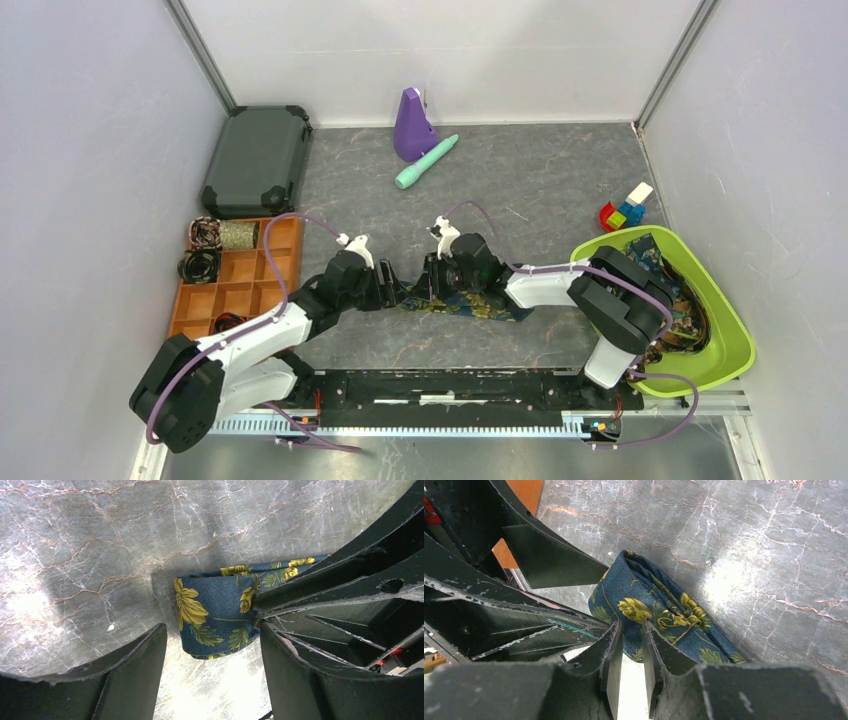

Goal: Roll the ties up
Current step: Roll the tie at the center of the board.

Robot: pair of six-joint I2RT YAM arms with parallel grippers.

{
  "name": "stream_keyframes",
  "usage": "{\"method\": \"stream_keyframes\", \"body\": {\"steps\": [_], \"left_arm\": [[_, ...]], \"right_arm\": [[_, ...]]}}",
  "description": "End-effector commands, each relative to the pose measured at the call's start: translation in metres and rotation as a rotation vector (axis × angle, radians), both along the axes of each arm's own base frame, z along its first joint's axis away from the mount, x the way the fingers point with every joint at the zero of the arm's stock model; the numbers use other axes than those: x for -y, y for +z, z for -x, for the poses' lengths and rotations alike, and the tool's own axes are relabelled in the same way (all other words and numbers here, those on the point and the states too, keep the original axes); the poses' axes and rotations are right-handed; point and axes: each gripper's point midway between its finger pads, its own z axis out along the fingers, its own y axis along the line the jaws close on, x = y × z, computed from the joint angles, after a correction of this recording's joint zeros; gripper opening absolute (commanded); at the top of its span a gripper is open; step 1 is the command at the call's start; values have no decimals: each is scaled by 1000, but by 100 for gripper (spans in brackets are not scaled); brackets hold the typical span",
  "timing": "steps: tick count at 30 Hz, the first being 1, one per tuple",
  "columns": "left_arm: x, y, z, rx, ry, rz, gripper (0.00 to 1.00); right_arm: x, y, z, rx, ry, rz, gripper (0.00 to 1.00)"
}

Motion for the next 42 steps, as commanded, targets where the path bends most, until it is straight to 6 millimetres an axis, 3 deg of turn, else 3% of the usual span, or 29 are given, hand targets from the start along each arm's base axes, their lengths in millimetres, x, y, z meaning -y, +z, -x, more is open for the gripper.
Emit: {"method": "stream_keyframes", "body": {"steps": [1,29,42], "left_arm": [[3,6,-8,57,-22,11,74],[10,-13,-3,37,-57,83,65],[25,-15,2,20,-76,197,58]], "right_arm": [[18,-24,10,-26,0,80,27],[30,-45,20,-58,0,114,24],[32,-55,22,-72,-2,125,24]]}}
